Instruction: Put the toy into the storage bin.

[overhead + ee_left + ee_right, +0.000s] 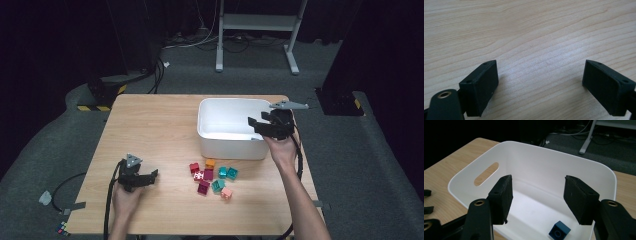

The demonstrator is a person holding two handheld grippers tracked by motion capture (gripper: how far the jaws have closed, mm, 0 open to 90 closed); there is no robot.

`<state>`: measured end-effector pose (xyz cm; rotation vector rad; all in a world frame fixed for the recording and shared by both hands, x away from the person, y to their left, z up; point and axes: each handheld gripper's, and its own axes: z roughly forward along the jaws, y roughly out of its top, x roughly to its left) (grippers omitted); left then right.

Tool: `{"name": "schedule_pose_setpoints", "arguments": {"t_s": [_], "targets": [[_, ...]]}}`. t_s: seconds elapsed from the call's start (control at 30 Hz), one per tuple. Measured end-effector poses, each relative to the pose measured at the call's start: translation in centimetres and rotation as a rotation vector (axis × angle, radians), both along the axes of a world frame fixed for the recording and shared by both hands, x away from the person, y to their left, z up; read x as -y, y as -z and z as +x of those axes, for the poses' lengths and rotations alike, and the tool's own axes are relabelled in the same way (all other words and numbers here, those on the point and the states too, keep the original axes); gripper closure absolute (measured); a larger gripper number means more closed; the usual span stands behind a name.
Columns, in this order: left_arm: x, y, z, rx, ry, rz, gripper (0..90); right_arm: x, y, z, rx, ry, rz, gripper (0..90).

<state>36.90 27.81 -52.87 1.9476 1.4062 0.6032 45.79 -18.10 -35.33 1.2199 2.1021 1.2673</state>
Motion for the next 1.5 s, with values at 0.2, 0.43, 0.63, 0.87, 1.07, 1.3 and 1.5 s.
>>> {"name": "schedule_pose_setpoints", "arguments": {"t_s": [0.2, 0.43, 0.63, 0.87, 1.07, 1.3, 1.5], "targets": [[0.0, 0.0, 0.0, -0.001, 0.000, 0.000, 13.3, 0.9, -0.2, -2.6, 0.047, -0.028, 0.048, 41.1], [0.0, 0.0, 0.0, 0.000, 0.000, 0.000, 13.3, 1.5, 1.1, -5.6, 0.068, -0.046, 0.076, 41.3], [0.0, 0.0, 0.0, 0.000, 0.000, 0.000, 13.3, 1.4, 2.4, -7.6, 0.073, -0.070, 0.066, 41.2], [0.0, 0.0, 0.0, 0.000, -0.001, -0.001, 13.4, 1.1, 4.8, -8.7, 0.060, -0.080, 0.075, 40.9], [0.0, 0.0, 0.0, 0.000, -0.001, -0.001, 13.4, 0.4, 6.9, -9.1, 0.033, -0.095, 0.064, 40.1], [0.0, 0.0, 0.0, 0.000, -0.001, -0.001, 13.4, -0.8, 9.3, -8.7, -0.033, -0.109, 0.024, 38.9], [0.0, 0.0, 0.0, 0.001, -0.001, 0.000, 13.4, -2.3, 11.6, -8.2, -0.082, -0.128, -0.021, 38.4]]}}
